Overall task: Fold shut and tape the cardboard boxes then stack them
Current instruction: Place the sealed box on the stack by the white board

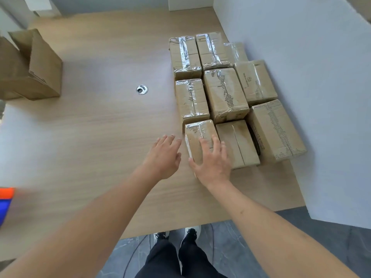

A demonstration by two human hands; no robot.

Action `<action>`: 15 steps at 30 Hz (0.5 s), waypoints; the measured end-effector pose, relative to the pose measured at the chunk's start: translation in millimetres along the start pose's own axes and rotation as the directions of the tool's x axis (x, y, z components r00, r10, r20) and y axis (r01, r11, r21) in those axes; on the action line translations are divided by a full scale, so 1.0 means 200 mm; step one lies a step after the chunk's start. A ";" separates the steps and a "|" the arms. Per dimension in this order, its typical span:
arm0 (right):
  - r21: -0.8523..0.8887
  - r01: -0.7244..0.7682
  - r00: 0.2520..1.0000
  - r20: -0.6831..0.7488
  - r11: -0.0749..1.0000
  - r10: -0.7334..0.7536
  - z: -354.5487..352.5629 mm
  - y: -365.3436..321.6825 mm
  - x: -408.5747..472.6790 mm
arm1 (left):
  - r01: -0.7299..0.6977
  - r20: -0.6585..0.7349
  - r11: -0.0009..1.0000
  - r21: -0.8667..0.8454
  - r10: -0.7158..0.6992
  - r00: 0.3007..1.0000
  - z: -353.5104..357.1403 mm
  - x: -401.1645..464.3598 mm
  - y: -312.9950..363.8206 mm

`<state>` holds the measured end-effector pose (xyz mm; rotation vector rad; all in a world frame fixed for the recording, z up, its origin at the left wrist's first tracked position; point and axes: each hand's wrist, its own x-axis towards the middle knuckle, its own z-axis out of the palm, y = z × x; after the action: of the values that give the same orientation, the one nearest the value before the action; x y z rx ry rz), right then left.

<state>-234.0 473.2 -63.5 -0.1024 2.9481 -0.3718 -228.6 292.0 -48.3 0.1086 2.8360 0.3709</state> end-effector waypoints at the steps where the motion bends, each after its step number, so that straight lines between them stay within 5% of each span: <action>1: -0.008 -0.007 1.000 0.000 1.000 0.007 0.00 0.00 0.00 | -0.003 0.002 1.000 -0.001 0.003 1.000 0.00 0.00 0.00; 8: 0.013 0.012 0.999 0.042 1.000 -0.012 -0.12 0.01 0.02 | -0.006 0.033 1.000 0.015 0.005 0.999 -0.08 -0.03 0.03; 15: 0.050 0.224 0.974 0.012 0.973 -0.224 -0.41 -0.12 0.00 | 0.000 -0.045 0.999 0.033 0.002 0.999 -0.32 -0.12 0.04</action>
<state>-247.2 469.6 21.7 -0.4327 2.9141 -0.4686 -223.9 281.6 20.1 0.1095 2.8869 0.3315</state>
